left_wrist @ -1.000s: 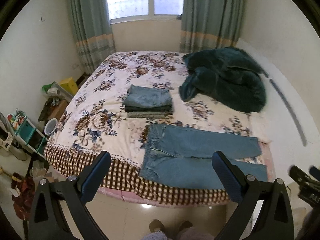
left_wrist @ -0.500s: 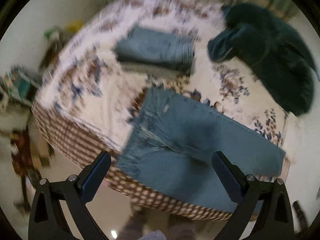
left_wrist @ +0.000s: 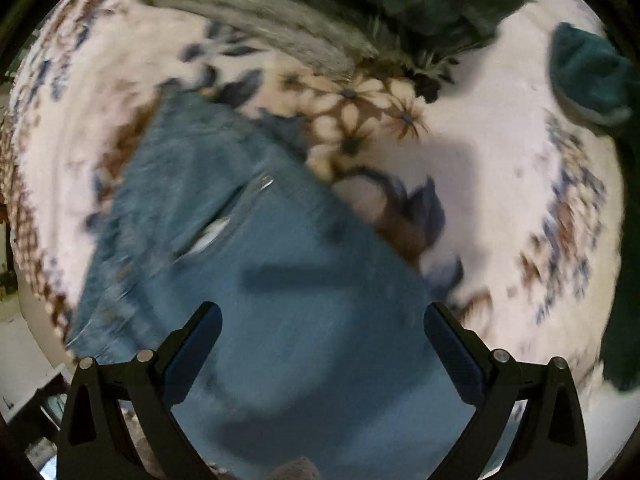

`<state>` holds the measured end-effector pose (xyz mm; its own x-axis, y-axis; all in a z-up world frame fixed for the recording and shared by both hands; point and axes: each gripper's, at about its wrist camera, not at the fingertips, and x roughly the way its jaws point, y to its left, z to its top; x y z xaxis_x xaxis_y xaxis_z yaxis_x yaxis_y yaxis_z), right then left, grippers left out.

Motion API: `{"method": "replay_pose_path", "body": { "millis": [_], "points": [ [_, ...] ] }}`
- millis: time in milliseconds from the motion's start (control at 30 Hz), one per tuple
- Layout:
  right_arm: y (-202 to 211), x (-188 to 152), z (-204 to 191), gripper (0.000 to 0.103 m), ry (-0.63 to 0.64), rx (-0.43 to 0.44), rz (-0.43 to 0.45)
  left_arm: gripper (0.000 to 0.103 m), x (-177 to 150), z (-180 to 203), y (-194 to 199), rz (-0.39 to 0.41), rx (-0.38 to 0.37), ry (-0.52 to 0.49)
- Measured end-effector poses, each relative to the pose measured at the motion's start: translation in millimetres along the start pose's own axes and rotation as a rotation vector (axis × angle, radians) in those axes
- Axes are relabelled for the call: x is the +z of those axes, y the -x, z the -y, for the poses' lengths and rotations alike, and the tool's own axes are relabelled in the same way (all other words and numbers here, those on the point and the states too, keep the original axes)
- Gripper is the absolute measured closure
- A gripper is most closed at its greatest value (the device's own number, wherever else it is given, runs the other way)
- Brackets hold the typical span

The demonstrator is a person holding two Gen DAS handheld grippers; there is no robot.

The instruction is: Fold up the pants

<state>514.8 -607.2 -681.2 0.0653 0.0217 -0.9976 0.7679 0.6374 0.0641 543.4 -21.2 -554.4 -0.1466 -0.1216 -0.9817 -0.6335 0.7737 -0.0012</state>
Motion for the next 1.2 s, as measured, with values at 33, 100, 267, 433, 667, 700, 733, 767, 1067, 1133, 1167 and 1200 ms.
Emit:
{"method": "replay_pose_path", "body": {
  "millis": [33, 100, 267, 433, 667, 700, 733, 767, 1067, 1133, 1167, 1200],
  "points": [
    [-17.5, 12.3, -1.3, 0.0, -0.037, -0.012, -0.023, 0.0, 8.7, 4.4, -11.7, -0.01, 0.012, 0.017],
    [-42.3, 28.9, -4.3, 0.0, -0.084, -0.038, -0.046, 0.0, 22.8, 6.7, -30.7, -0.029, 0.017, 0.068],
    [-87.4, 47.6, -17.5, 0.007, -0.128, -0.091, -0.114, 0.021, 37.6, -0.2, -49.4, -0.004, 0.061, 0.121],
    [-72.0, 37.0, -30.1, 0.087, -0.035, -0.093, -0.046, 0.075, 22.9, -20.8, -34.7, 0.076, -0.028, 0.066],
    [-25.0, 1.1, -19.4, 0.097, -0.059, -0.012, 0.005, 0.087, -24.4, -59.4, 13.4, 0.185, -0.269, -0.004],
    [-14.1, -8.1, -15.0, 0.097, -0.063, 0.001, 0.016, 0.087, -35.2, -69.0, 25.2, 0.197, -0.304, -0.018],
    [1.1, -19.4, -10.0, 0.097, -0.07, 0.022, 0.038, 0.087, -43.0, -79.1, 32.9, 0.207, -0.334, -0.029],
    [9.6, -27.0, -5.5, 0.097, -0.073, 0.035, 0.051, 0.087, -52.2, -91.3, 39.3, 0.234, -0.379, -0.032],
    [72.0, -124.8, 90.3, 0.097, 0.038, -0.02, 0.181, 0.094, -152.7, -228.4, -2.0, 0.101, -0.499, 0.033],
    [75.4, -145.7, 119.8, 0.097, 0.051, -0.058, 0.179, 0.094, -171.8, -251.0, -28.9, 0.036, -0.455, 0.003],
    [69.0, -150.9, 131.4, 0.098, 0.062, -0.079, 0.175, 0.094, -178.4, -259.2, -42.7, 0.001, -0.445, 0.002],
    [63.2, -156.7, 143.9, 0.098, 0.073, -0.1, 0.167, 0.094, -181.9, -258.7, -59.5, -0.028, -0.433, 0.007]
  ]
}}
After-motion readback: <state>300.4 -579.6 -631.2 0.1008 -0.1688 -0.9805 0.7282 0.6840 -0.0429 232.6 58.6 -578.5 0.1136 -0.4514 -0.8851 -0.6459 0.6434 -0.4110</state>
